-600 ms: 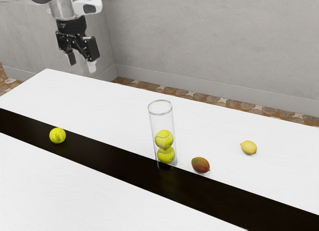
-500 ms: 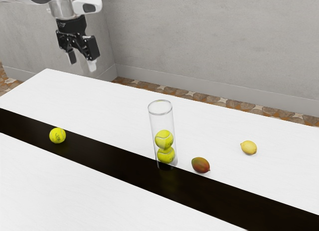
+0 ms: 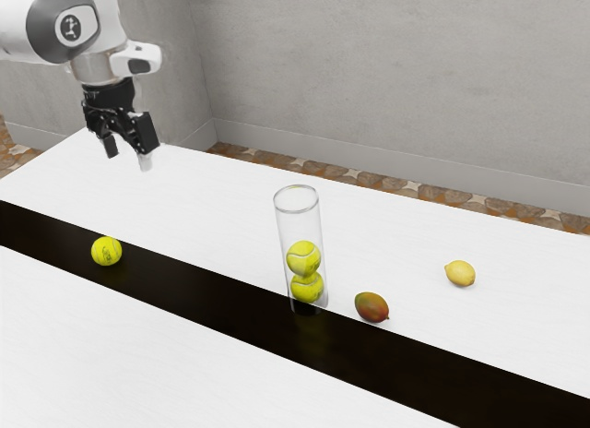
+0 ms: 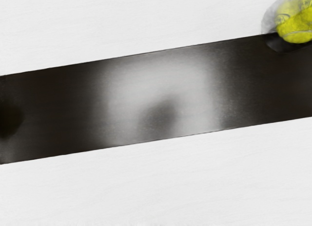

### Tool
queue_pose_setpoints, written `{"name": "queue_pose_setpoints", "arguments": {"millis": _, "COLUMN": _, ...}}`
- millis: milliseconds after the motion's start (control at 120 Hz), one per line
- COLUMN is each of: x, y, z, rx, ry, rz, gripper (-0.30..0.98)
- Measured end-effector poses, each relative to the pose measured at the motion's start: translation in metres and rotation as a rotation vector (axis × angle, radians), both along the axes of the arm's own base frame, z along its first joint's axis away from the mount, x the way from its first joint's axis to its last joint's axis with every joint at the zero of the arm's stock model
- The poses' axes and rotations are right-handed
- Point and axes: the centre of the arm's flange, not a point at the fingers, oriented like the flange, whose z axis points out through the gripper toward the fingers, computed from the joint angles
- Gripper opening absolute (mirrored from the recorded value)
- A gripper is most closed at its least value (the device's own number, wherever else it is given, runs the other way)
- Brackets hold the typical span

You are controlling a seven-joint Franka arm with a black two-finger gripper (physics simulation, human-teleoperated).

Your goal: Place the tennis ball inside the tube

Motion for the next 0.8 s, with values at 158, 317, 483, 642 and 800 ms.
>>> {"name": "queue_pose_setpoints", "arguments": {"millis": 158, "x": -0.007, "y": 0.076, "z": -0.022, "rx": 0.037, "ry": -0.031, "rz": 0.096, "gripper": 0.69}}
{"name": "queue_pose_setpoints", "arguments": {"millis": 317, "x": 0.000, "y": 0.081, "z": -0.072, "rx": 0.052, "ry": -0.042, "rz": 0.051, "gripper": 0.69}}
{"name": "queue_pose_setpoints", "arguments": {"millis": 483, "x": 0.005, "y": 0.128, "z": -0.119, "rx": 0.068, "ry": -0.039, "rz": 0.092, "gripper": 0.69}}
{"name": "queue_pose_setpoints", "arguments": {"millis": 642, "x": 0.000, "y": 0.177, "z": -0.161, "rx": 0.066, "ry": -0.014, "rz": 0.142, "gripper": 0.69}}
{"name": "queue_pose_setpoints", "arguments": {"millis": 800, "x": 0.013, "y": 0.198, "z": -0.200, "rx": 0.039, "ry": -0.017, "rz": 0.133, "gripper": 0.69}}
